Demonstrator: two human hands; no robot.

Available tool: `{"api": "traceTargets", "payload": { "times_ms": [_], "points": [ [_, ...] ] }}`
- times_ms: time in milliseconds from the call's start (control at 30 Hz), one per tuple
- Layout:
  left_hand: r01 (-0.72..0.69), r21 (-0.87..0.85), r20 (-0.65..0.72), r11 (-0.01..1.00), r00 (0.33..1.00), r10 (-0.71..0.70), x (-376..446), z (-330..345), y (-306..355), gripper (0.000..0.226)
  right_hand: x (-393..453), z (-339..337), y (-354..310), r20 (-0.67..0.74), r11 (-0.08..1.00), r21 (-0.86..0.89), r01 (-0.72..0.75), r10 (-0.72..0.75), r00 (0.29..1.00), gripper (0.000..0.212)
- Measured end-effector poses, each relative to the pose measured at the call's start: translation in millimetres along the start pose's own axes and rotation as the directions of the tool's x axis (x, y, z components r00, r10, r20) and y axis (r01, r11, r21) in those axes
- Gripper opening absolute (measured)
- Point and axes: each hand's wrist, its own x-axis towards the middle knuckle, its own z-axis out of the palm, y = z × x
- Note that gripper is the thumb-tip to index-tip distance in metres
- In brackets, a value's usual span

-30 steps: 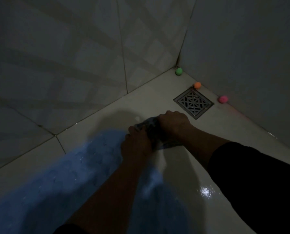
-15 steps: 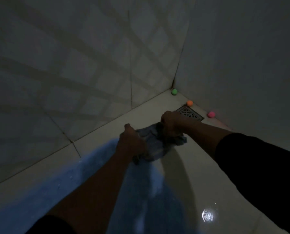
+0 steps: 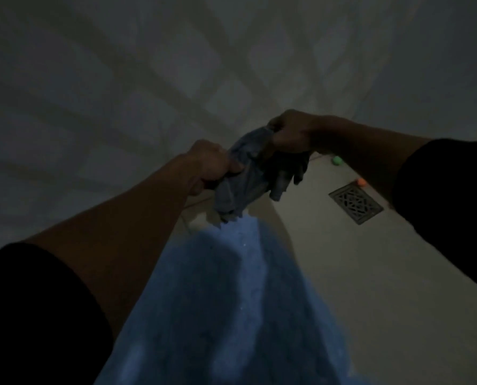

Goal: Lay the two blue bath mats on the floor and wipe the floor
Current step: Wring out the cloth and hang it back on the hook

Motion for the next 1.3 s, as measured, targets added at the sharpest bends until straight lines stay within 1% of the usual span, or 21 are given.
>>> {"api": "traceTargets", "payload": {
  "times_ms": [67, 133, 233, 267, 333, 467, 567, 667, 800, 967, 1067, 1167, 1233, 1300],
  "points": [
    [-0.03, 0.019, -0.066, 0.999, 0.997, 0.031, 13.5, -12.6, -16.2, 0.024, 18.2, 11.8, -9.1, 0.025, 1.0, -0.012, 0.027, -0.027, 0.999, 0.046],
    [-0.054, 0.039, -0.101, 0.998, 0.993, 0.058, 24.7, -21.5, -32.1, 0.026, 35.5, 25.3, -12.6, 0.048, 0.999, -0.005, 0.042, -0.042, 0.998, 0.039],
    [-0.094, 0.075, -0.156, 0.993, 0.982, 0.105, 24.2, -33.7, -44.8, 0.039, 43.7, 40.0, -20.7, 0.068, 0.997, 0.054, 0.061, -0.064, 0.996, 0.03],
    [-0.095, 0.111, -0.167, 0.989, 0.979, 0.113, 19.7, -36.7, -42.7, 0.042, 41.0, 41.4, -22.2, 0.068, 0.994, 0.087, 0.061, -0.067, 0.995, 0.03],
    [-0.074, 0.186, -0.17, 0.98, 0.98, 0.107, 6.2, -42.1, -30.9, 0.04, 28.1, 38.3, -27.6, 0.072, 0.989, 0.137, 0.064, -0.075, 0.995, 0.037],
    [-0.043, 0.263, -0.151, 0.964, 0.985, 0.085, -38.2, -53.1, 25.5, 0.049, -11.7, 1.2, -43.0, -0.002, 0.983, 0.122, 0.136, -0.137, 0.991, 0.04],
    [-0.047, 0.326, -0.14, 0.944, 0.985, 0.097, -77.6, -64.6, 91.0, 0.049, -44.0, -54.8, -58.5, -0.002, 0.98, 0.14, 0.139, -0.14, 0.99, 0.03],
    [-0.054, 0.378, -0.143, 0.924, 0.983, 0.116, -119.5, -79.6, 175.4, 0.038, -75.8, -130.1, -81.3, -0.024, 0.98, 0.124, 0.158, -0.156, 0.987, 0.028],
    [-0.066, 0.403, -0.173, 0.913, 0.974, 0.147, -169.8, -102.6, 305.3, 0.035, -113.5, -248.9, -120.0, -0.04, 0.981, 0.118, 0.156, -0.152, 0.988, 0.023],
    [-0.101, 0.499, -0.2, 0.861, 0.953, 0.228, -231.0, -137.9, 458.0, 0.028, -161.2, -396.0, -169.0, -0.076, 0.972, 0.041, 0.23, -0.226, 0.971, 0.02],
    [-0.126, 0.547, -0.218, 0.828, 0.933, 0.286, -273.5, -159.2, 539.6, 0.034, -191.0, -480.1, -202.4, -0.081, 0.961, 0.013, 0.277, -0.275, 0.958, 0.022],
    [-0.116, 0.572, -0.251, 0.812, 0.918, 0.308, -313.2, -173.5, 601.3, 0.035, -217.2, -542.9, -234.4, -0.104, 0.946, 0.02, 0.324, -0.32, 0.942, 0.02],
    [-0.107, 0.542, -0.308, 0.834, 0.898, 0.315, -345.0, -178.2, 637.2, 0.031, -241.8, -579.4, -249.1, -0.13, 0.935, 0.057, 0.35, -0.341, 0.931, 0.021],
    [-0.114, 0.513, -0.368, 0.851, 0.866, 0.338, -371.2, -180.8, 665.7, 0.033, -264.8, -608.3, -256.8, -0.194, 0.919, 0.023, 0.394, -0.383, 0.903, 0.022]
  ]
}}
